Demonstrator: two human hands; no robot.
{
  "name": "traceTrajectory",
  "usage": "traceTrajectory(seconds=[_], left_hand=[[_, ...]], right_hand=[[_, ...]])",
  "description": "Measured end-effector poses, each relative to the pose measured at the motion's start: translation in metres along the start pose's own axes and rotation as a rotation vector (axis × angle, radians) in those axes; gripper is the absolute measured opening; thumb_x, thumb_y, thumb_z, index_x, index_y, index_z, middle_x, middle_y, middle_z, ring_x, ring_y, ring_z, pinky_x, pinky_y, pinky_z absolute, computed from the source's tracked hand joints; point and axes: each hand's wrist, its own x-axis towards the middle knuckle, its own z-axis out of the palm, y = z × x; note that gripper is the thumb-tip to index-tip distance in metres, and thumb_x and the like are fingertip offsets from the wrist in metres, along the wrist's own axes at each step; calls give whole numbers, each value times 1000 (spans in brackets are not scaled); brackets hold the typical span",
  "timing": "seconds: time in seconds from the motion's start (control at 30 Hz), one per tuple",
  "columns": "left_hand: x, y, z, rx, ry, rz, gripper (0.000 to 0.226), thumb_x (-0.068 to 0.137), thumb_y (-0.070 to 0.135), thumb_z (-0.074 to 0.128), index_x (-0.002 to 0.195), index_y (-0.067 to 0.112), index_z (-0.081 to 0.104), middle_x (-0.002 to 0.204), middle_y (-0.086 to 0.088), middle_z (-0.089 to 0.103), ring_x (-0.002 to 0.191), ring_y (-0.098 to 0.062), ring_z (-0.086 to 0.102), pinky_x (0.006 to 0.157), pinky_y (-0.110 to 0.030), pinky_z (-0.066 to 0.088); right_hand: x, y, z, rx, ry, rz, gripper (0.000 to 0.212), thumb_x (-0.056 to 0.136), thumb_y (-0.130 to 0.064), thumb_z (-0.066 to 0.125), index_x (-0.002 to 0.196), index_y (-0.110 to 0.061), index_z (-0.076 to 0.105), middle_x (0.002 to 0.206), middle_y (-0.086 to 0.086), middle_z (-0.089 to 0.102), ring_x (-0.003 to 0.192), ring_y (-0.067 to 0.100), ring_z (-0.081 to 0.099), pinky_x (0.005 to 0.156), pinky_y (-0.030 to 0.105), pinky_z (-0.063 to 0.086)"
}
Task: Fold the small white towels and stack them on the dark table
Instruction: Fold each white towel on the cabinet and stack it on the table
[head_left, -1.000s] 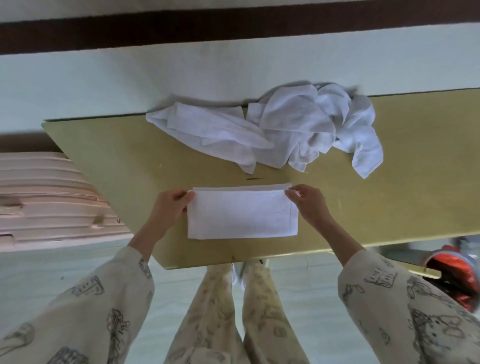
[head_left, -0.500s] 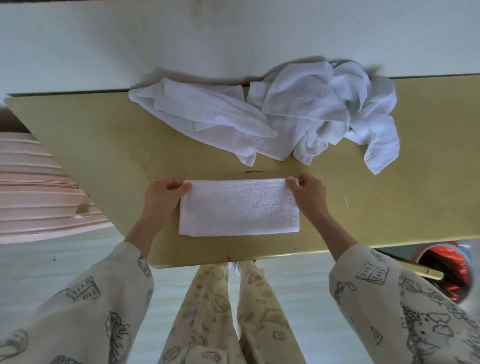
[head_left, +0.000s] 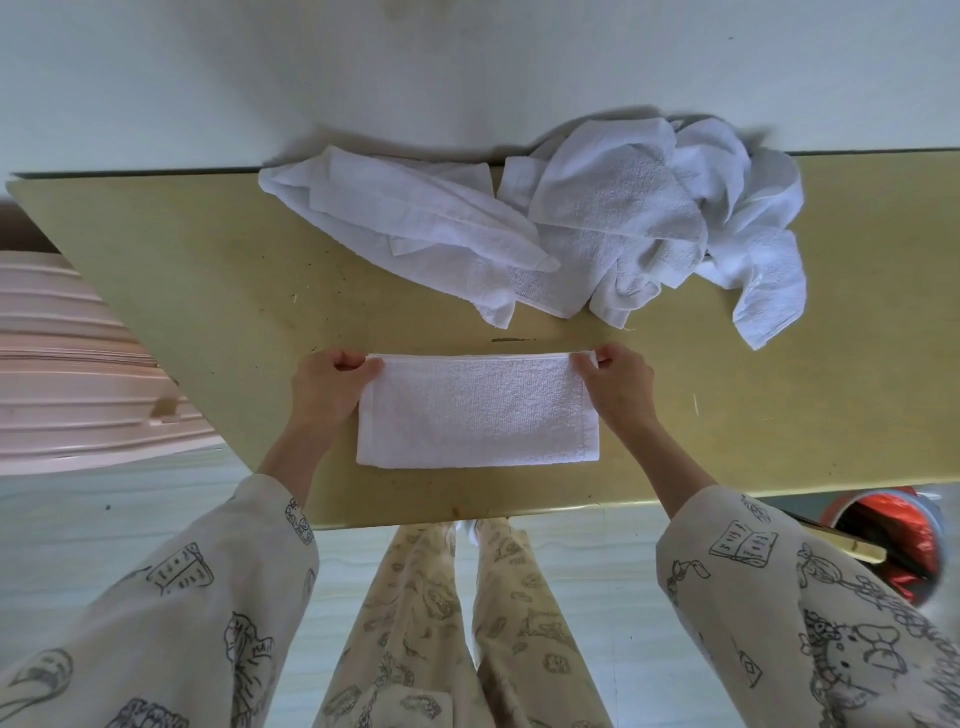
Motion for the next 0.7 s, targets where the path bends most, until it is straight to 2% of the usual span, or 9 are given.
traceTrajectory(seconds=[0.07, 0.27, 0.4, 0.43, 0.53, 0.6, 0.63, 0.7], left_hand=[[0, 0, 1, 7, 9, 6, 12, 83, 22, 65, 89, 12, 62, 91, -1, 62, 84, -16, 55, 74, -27, 41], [-2, 3, 1, 35, 27, 26, 14, 84, 26, 65, 89, 13, 61, 92, 1, 60, 87, -14, 54, 76, -25, 39], [2, 0, -1, 45, 22, 32, 23, 85, 31, 64, 94, 10, 61, 93, 0, 61, 87, -16, 55, 75, -26, 40], [2, -1, -1, 25, 23, 37, 26, 86, 33, 62, 97, 11, 59, 95, -1, 62, 88, -17, 57, 75, -27, 40], [-4, -2, -5, -54, 90, 65, 33, 92, 37, 50, 113, 11, 50, 100, -1, 60, 88, -20, 59, 73, -30, 43], [-16, -6, -7, 37, 257, 218, 30, 95, 30, 45, 116, 8, 48, 100, -3, 58, 90, -23, 56, 76, -33, 43], [-23, -10, -5, 129, 329, 343, 26, 95, 23, 43, 114, 6, 50, 102, -8, 57, 94, -26, 53, 80, -36, 42], [-42, -19, 9, 325, 334, 585, 25, 92, 15, 40, 111, 5, 53, 109, -14, 57, 102, -31, 49, 86, -40, 37]], right_hand=[[-1, -1, 1, 3, 7, -5, 20, 90, -23, 58, 90, -3, 60, 82, 1, 56, 77, 16, 49, 53, 19, 29], [-1, -1, 1, -18, 10, 0, 20, 92, -25, 56, 91, -5, 59, 84, 1, 55, 79, 16, 48, 60, 19, 25], [-4, -2, 1, 14, 19, 9, 18, 91, -26, 57, 84, -10, 55, 81, 1, 57, 76, 16, 50, 54, 18, 29], [-6, -3, 1, 52, 42, 21, 18, 90, -27, 57, 86, -9, 56, 82, 2, 58, 77, 16, 51, 57, 14, 32], [-17, -1, -4, 212, 216, 44, 26, 91, -29, 56, 102, -6, 58, 91, 0, 60, 84, 14, 55, 70, 14, 35], [-29, 5, -4, 265, 352, -28, 26, 93, -24, 53, 108, -3, 57, 97, 4, 60, 89, 18, 57, 74, 12, 39], [-37, 9, -1, 242, 390, -113, 26, 93, -22, 50, 110, -2, 56, 101, 8, 60, 93, 20, 57, 81, 14, 41], [-50, 18, 12, 110, 379, -343, 30, 93, -19, 44, 112, 2, 57, 110, 16, 59, 103, 23, 54, 93, 18, 37]])
